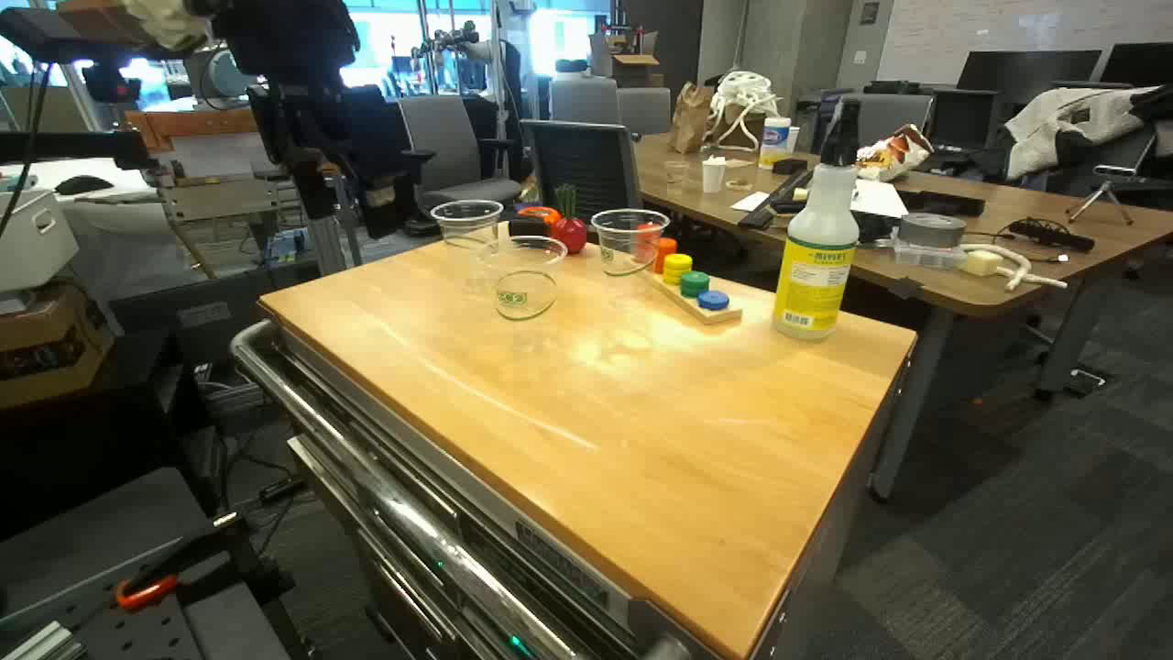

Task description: Stack the cups from right to left

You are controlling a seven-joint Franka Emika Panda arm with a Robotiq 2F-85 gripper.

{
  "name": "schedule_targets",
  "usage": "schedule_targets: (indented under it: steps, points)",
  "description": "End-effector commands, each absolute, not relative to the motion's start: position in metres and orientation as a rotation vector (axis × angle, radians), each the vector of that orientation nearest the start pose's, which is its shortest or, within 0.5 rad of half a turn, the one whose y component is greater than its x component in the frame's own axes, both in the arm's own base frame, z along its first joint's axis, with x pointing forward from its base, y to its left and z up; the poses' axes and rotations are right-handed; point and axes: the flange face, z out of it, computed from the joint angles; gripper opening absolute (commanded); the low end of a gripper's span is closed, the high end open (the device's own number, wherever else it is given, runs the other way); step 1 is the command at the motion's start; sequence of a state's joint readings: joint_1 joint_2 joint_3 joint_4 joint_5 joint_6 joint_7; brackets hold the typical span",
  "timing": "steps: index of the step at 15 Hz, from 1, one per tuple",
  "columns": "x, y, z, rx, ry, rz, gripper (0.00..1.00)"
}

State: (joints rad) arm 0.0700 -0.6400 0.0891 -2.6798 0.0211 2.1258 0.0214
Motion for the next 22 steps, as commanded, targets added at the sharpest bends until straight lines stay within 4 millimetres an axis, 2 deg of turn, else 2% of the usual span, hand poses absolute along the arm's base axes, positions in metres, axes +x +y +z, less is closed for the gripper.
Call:
schedule_targets:
  steps: [1,6,9,13,17,22]
  points:
    - [0.35,0.057,0.438,-3.161,-0.177,-0.141,1.0]
    - [0.35,0.057,0.44,-3.161,-0.177,-0.15,1.0]
    - [0.36,0.053,0.439,-3.161,-0.157,-0.161,1.0]
    - [0.386,0.048,0.444,-3.134,-0.134,-0.178,1.0]
    - [0.423,0.044,0.444,-3.15,-0.106,-0.213,1.0]
    - [0.468,0.033,0.426,-3.227,-0.09,-0.254,1.0]
